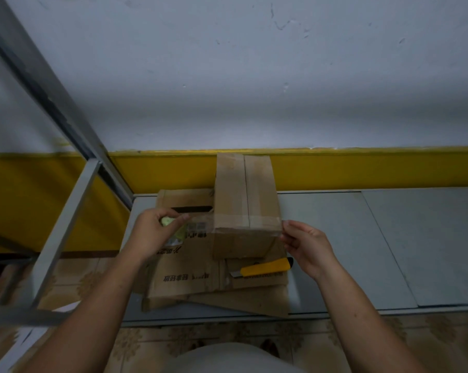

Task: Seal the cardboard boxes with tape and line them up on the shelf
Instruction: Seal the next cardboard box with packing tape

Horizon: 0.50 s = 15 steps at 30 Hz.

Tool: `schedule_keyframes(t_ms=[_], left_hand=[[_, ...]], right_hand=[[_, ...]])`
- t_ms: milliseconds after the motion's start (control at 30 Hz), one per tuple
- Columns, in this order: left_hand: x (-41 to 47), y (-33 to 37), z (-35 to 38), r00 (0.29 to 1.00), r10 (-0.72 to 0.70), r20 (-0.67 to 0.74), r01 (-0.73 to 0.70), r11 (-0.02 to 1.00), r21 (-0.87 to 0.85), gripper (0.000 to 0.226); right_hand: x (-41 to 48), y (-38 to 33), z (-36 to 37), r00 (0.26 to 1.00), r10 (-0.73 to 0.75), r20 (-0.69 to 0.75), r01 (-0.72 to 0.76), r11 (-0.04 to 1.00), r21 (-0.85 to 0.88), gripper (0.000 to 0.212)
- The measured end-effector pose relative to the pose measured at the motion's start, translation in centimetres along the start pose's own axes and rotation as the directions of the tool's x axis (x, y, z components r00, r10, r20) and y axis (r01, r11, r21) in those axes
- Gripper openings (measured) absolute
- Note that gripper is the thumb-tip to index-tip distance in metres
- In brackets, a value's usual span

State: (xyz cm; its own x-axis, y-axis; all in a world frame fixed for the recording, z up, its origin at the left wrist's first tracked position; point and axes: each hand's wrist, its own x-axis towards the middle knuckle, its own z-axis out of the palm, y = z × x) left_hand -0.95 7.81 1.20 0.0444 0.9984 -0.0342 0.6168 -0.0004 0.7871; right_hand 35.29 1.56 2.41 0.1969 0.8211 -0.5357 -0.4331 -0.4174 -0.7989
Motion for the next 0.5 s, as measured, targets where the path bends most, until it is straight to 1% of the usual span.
schedule_keyframes(t_ms=[133, 300, 400, 500], left_hand=[[-0.8, -0.3, 1.8, 0.998, 0.039, 0.044, -0.039, 0.999, -0.007, 0.022], [-0.7, 0.2, 2.1, 0.996, 0.075, 0.057, -0.073, 0.996, -0.047, 0.015], [-0.8, 0.8, 1.6, 0.992, 0.095, 0.088, -0.087, 0.992, -0.092, 0.016], [-0.7, 0.5, 1.1, 0.979, 0.111, 0.173, -0.087, 0.987, -0.138, 0.017]], right_hand=[[0.0, 0.4, 0.0, 1.0, -0.012, -0.025, 0.012, 1.0, -0.01, 0.021], [0.1, 0.6, 0.0, 0.997, -0.04, -0.066, 0.037, 0.999, -0.033, 0.015], [0.0, 0.7, 0.2, 0.99, -0.107, -0.093, 0.09, 0.982, -0.165, 0.013], [0.2, 0.7, 0.3, 0.974, -0.195, -0.112, 0.15, 0.935, -0.322, 0.017]])
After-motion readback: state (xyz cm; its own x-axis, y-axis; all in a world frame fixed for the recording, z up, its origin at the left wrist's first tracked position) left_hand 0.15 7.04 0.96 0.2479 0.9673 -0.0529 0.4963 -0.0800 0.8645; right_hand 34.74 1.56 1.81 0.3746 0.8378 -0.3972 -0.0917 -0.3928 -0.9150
